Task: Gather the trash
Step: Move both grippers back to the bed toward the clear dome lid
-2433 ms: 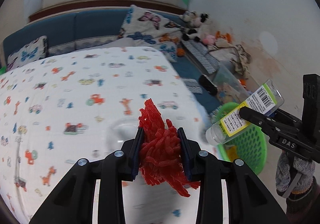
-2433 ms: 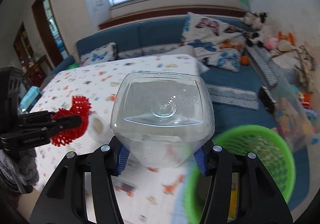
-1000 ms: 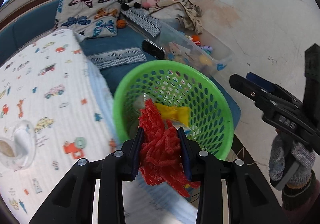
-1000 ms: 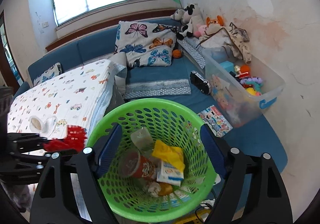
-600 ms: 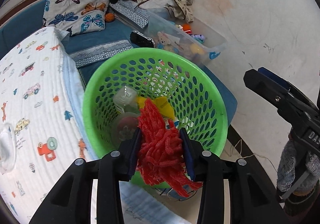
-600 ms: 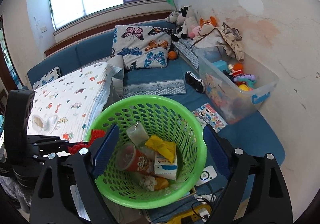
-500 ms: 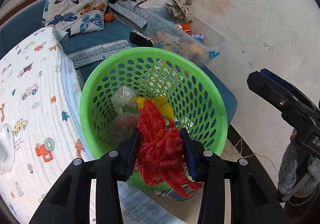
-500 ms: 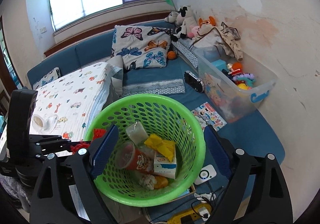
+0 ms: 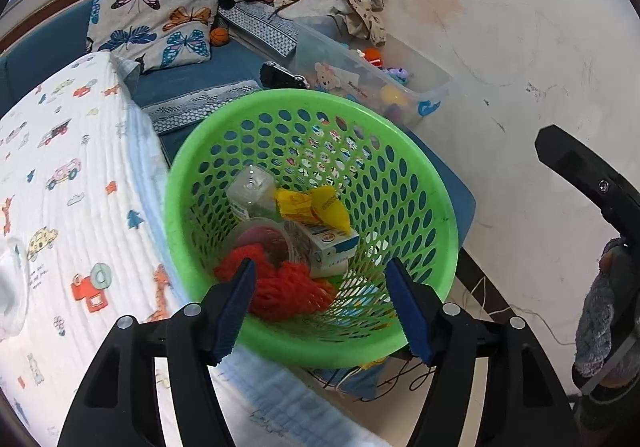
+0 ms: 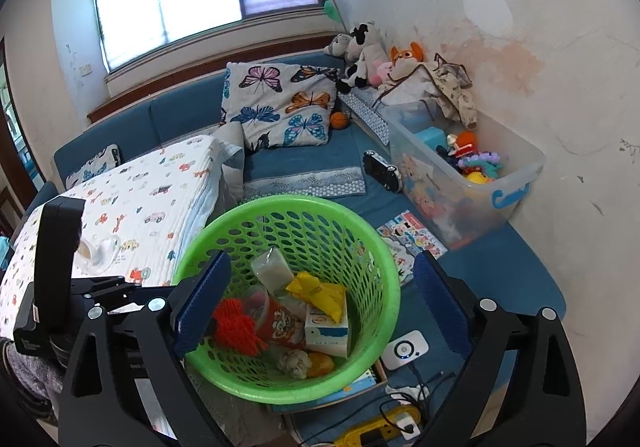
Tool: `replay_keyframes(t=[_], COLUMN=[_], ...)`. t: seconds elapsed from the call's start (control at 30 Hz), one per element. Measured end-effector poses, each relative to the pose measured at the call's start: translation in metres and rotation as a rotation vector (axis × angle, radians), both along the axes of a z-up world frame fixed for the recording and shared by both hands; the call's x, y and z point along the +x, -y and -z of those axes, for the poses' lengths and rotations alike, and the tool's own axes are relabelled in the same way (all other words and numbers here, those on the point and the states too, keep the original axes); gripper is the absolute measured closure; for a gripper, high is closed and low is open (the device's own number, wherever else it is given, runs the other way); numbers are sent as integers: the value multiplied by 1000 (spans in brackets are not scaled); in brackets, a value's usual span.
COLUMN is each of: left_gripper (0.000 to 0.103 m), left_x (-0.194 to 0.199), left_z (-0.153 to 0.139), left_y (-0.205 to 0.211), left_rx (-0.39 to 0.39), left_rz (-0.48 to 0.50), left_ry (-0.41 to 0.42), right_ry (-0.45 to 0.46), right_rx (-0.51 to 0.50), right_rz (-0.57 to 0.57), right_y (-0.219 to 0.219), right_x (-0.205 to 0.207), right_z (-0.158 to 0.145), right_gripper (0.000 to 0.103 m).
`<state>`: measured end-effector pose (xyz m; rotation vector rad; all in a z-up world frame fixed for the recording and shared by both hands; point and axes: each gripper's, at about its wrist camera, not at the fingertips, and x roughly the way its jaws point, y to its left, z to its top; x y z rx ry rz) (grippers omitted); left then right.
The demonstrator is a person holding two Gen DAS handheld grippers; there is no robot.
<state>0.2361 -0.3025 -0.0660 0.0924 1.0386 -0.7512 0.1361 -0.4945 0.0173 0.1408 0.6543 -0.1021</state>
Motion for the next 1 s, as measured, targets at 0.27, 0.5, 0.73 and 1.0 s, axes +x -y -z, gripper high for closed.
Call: replay_keyframes(t=[0.27, 0.5, 0.73, 1.0], left_gripper=[38, 38, 38, 38], left_x=[-3, -6, -6, 3], left_z=[-13, -22, -25, -25], left_y=[-39, -78, -126, -190], left_rx=[-5, -8, -12, 11], left_rz=[-47, -106, -179, -290], left_ry=[48, 93, 123, 162], right_ry=[4, 14, 9, 0], right_rx=[-14, -11, -7, 9], right_rz=[-23, -74, -139, -207], right_y=[-12, -39, -72, -106], right_x=[-3, -1, 4, 15], right_z=[-2, -1, 1, 7], right_gripper=[6, 5, 5, 5])
